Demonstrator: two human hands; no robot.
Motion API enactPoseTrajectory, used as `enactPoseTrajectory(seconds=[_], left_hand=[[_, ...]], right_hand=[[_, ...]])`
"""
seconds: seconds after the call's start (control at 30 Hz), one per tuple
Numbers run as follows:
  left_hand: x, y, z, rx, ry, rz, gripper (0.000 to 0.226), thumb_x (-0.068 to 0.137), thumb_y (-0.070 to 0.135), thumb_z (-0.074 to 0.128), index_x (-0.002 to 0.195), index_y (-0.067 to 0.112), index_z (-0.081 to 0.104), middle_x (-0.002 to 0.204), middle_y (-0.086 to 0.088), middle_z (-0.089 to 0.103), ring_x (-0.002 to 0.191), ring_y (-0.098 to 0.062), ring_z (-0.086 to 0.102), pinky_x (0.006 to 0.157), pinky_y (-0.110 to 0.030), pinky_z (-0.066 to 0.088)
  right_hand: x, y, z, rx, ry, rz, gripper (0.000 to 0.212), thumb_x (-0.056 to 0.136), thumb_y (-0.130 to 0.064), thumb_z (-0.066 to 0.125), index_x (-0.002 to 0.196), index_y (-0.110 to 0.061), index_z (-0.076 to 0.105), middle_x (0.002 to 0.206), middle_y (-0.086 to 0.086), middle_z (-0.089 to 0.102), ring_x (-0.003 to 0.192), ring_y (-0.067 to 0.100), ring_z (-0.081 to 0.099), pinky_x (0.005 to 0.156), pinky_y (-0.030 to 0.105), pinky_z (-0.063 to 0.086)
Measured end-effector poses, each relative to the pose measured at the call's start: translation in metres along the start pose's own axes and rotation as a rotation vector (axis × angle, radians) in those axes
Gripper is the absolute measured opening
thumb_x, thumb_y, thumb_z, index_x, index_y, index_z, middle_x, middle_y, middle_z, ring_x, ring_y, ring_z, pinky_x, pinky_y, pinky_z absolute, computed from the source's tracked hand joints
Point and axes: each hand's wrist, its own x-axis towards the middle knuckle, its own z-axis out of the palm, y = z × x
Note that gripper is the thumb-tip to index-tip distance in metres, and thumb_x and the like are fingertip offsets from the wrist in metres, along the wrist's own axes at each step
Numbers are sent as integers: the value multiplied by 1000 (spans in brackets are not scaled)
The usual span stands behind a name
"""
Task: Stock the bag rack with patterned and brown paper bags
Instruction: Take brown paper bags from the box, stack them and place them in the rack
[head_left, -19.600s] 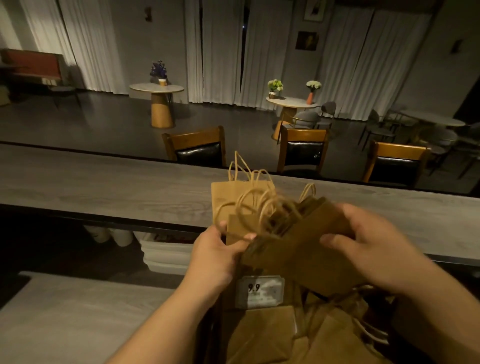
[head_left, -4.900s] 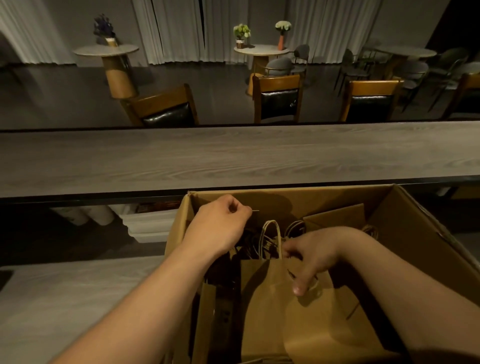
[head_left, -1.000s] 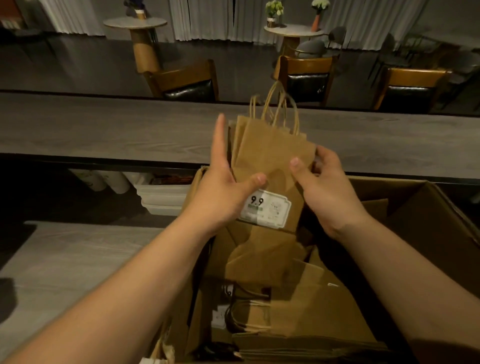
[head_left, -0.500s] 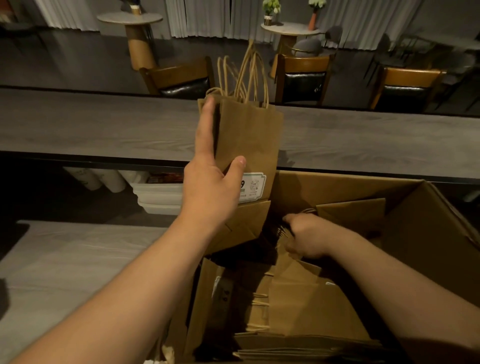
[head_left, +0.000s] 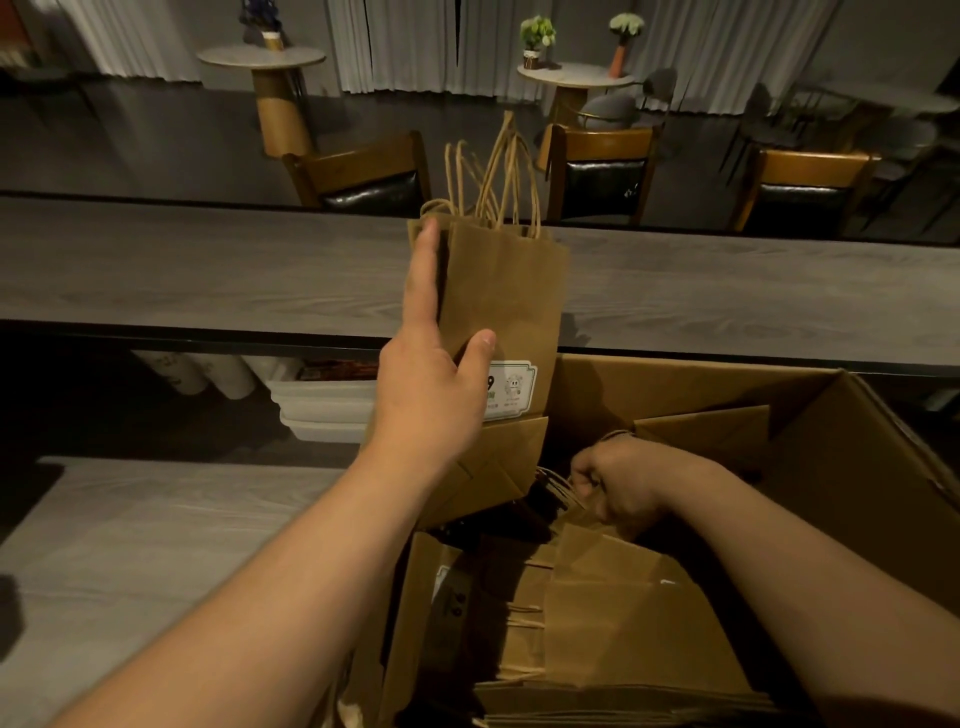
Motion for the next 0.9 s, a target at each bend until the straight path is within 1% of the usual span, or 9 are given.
enactPoseTrajectory(seconds=[0.13,0.23,0.37,0.43,0.5,0.57,0.67,0.77,0.9], left_hand=[[-1,5,-1,46,7,-13,96,101,20,64,158,54,-4,120,40,30,79,42,39,81,4,30],[-3,8,-1,63,16,-15,97,101,21,64,157,57,-6,125,38,34,89,34,44,88,5,33],[-4,13,0,99,-7,1,100,101,18,63,150,66,-9,148,19,46,121,-4,57,109,-34,48],[-3,12,2,144,-40,22,99,101,17,62,147,72,-7,136,17,51,106,3,57,101,-31,52],[-2,8,2,171,-81,41,87,102,18,60,146,74,10,126,20,49,95,15,49,89,-14,44],[-1,3,2,206,-108,56,61,101,18,59,127,72,46,123,18,56,94,20,47,77,-3,37],[0,-1,5,249,-143,0,36,97,22,59,82,54,65,106,9,62,95,4,50,80,-18,46],[-2,4,5,199,-152,-50,31,98,19,59,81,44,68,91,19,61,101,-5,50,96,-39,49],[-1,8,5,210,-165,-36,31,99,17,57,86,43,68,84,24,63,108,-8,48,106,-41,43]], right_hand=[[-18,1,-26,-6,-8,49,24,93,-13,70,100,-33,61,100,-8,60,88,9,57,67,26,44],[-32,14,-41,6,74,116,17,94,-13,69,92,-30,67,97,-5,66,92,13,62,72,29,48],[-48,26,-50,55,205,171,32,98,-14,64,125,-31,64,118,-5,62,115,20,59,94,33,47],[-51,28,-51,103,253,180,43,101,-18,62,142,-28,56,131,-1,61,123,23,56,101,37,45],[-54,29,-55,151,318,180,41,101,-21,62,141,-29,57,136,0,62,127,25,57,104,40,45],[-60,28,-60,226,416,150,20,101,-22,63,117,-33,64,116,-2,68,111,23,63,90,40,52],[-76,22,-70,390,621,83,20,100,-29,65,116,-38,56,97,-7,61,86,12,59,67,30,45],[-92,3,-73,552,775,-28,34,96,-28,71,120,-41,50,87,-3,59,75,14,59,58,32,46],[-99,-15,-75,763,831,-114,28,96,-18,69,109,-38,55,87,2,68,79,22,66,67,44,55]])
